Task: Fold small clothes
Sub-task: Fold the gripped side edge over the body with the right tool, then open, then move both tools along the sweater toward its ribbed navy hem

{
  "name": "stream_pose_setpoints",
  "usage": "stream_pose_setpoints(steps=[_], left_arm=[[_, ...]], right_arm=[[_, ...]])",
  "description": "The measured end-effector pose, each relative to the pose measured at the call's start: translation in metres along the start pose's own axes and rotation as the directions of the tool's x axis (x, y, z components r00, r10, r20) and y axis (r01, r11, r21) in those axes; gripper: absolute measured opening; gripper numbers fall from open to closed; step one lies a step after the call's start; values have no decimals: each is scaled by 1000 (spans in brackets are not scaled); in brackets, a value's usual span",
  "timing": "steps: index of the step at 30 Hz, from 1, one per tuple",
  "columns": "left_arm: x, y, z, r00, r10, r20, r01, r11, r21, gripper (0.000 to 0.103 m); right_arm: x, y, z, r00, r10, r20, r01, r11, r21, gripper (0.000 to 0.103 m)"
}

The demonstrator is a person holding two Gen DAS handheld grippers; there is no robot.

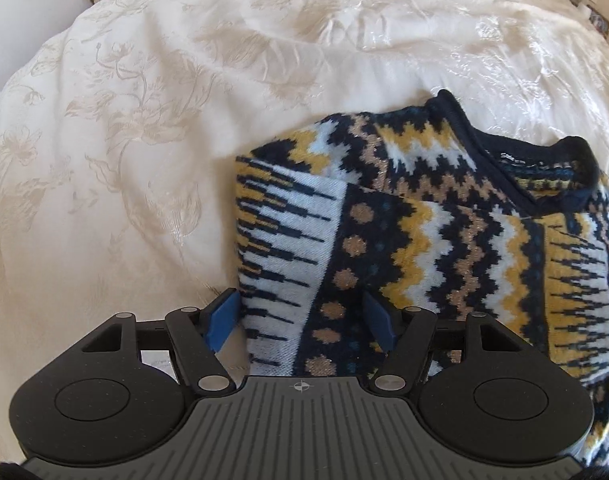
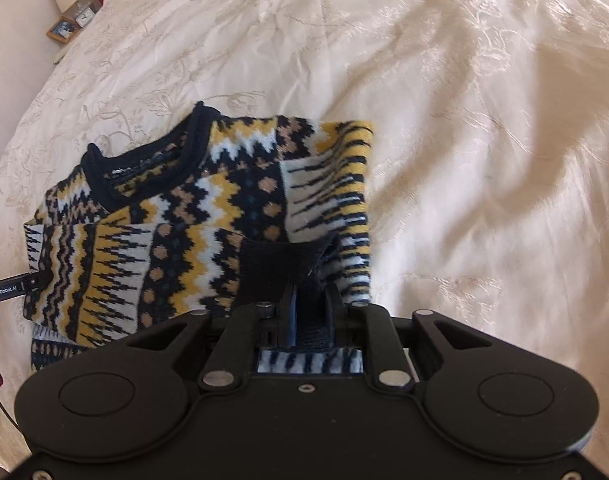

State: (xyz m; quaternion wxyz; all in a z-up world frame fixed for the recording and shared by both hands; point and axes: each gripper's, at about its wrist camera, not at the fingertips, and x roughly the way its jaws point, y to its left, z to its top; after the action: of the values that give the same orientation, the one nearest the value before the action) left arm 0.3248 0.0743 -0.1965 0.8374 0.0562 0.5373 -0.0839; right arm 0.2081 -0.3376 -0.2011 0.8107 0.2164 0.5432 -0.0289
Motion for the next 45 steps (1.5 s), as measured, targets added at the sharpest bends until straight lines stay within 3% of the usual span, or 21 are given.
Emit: stream_pose_setpoints(steps=[2,5,7,10,15,20,27,36,42,45], left_arm=[[0,9,0,1000,-28,-7,28,999,-43,68],[-9,12,-1,1000,-14,6,14,999,-51,67],[-19,13,0,1000,-4,29,5,998,-66,67],[-34,11,4,997,-18,77,24,996,-84,67],[-32,-2,16,994,-43,101,48,997,-52,67],[-14,-11,30,994,-36,106,39,999,-24,67],[21,-1,48,998,31,54,-30,999,-18,69],[25,15,61,998,20,52,-16,997,-69,71],[32,19,80,997,66,49,-64,997,-46,71],[22,23,82,995,73,68,-68,994,-82,70]], right_arm=[[-4,-3,-4,1000,-18,8,18,1000,16,21],[-12,-3,-6,998,-47,35,46,999,27,25],[-22,2,-5,995,-65,75,65,998,10,39],[-30,18,-1,990,-41,137,46,998,-36,53],[-19,52,12,988,43,150,-22,990,-139,61],[15,73,24,992,68,108,-42,974,-222,62],[48,43,39,996,-62,71,72,986,-153,60],[50,38,37,996,-47,73,55,992,-110,61],[47,37,44,997,-43,71,50,995,-89,62],[37,37,44,995,-29,94,35,997,-70,70]])
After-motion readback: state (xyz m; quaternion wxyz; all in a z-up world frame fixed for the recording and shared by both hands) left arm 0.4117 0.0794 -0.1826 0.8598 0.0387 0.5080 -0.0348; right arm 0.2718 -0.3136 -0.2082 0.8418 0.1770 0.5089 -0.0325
